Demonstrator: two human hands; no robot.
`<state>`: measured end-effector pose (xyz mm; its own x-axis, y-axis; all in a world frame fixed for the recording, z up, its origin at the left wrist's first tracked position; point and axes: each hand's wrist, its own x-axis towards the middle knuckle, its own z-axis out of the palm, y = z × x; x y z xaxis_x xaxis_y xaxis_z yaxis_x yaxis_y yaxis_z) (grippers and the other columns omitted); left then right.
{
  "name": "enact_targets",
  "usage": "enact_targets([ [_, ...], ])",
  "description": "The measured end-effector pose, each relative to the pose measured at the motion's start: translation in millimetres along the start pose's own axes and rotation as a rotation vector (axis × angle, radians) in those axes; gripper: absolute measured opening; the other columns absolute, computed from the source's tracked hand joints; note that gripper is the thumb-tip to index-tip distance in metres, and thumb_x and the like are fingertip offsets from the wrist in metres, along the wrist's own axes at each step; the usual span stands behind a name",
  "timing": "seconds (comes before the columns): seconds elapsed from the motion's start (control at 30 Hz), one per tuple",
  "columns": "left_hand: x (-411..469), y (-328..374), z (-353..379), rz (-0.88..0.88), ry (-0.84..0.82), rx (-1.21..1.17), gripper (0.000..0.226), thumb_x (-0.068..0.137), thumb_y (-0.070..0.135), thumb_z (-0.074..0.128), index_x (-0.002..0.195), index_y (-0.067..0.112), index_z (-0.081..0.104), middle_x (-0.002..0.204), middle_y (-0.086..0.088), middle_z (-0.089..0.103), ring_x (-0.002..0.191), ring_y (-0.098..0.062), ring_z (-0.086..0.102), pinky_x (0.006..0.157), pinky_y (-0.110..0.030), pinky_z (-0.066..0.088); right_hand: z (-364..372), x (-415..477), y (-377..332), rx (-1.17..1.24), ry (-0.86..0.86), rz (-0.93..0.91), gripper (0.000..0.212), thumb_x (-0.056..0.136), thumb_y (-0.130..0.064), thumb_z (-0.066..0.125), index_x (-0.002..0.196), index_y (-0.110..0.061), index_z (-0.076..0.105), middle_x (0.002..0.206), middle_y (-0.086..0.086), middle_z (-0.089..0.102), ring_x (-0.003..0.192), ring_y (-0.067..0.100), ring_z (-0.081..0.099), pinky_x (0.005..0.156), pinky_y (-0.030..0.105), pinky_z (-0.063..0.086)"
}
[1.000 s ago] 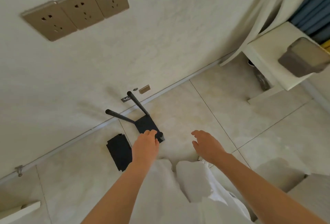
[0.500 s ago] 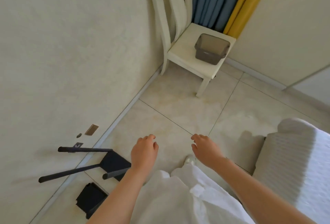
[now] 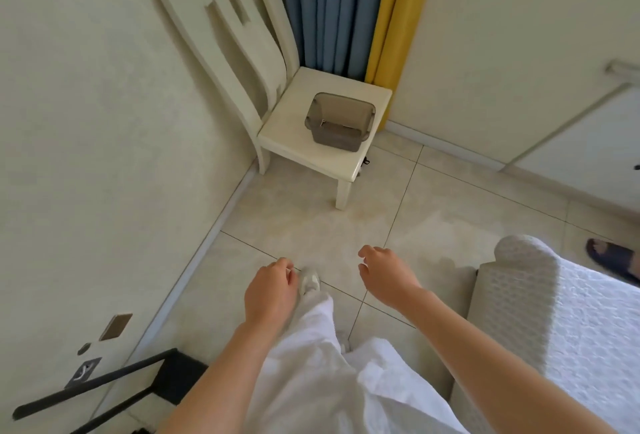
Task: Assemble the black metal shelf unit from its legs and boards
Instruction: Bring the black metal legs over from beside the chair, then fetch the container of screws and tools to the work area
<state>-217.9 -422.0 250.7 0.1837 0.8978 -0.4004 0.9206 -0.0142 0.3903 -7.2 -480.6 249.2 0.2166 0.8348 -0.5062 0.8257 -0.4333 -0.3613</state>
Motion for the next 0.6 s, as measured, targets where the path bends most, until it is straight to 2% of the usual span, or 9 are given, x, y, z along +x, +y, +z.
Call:
enact_targets([
  [0.17,77,36,-10,0.005,-0.029,0.003,0.027,0.101,0.024,0.049,0.124,0.018,0.063,0.112,0.002,0.072,0.104,-0.021,0.063,0.077,-0.032,0.048,-43,63,15,0.012,0.042,0.03,0.037,0.101,-0.023,0.04,0.137,-0.015,0.047,0.126,0.004,0.061,0.116,0.025,0.055,0.078,0.032,0.046],
  [0.3,140,63,-26,0.01,-0.068,0.038,0.029,0.101,0.023,0.048,0.126,0.018,0.062,0.117,0.002,0.071,0.108,-0.022,0.063,0.08,-0.032,0.048,-77,110,23,0.028,0.037,0.069,0.037,0.101,-0.022,0.04,0.137,-0.013,0.048,0.128,0.005,0.061,0.117,0.025,0.055,0.085,0.033,0.048],
  [0.6,265,134,-54,0.011,-0.091,0.084,0.024,0.1,0.021,0.049,0.118,0.018,0.064,0.108,-0.001,0.072,0.097,-0.024,0.065,0.075,-0.035,0.054,-147,215,49,0.046,0.003,0.097,0.036,0.1,-0.023,0.042,0.134,-0.013,0.05,0.125,0.005,0.062,0.113,0.027,0.058,0.085,0.034,0.051],
])
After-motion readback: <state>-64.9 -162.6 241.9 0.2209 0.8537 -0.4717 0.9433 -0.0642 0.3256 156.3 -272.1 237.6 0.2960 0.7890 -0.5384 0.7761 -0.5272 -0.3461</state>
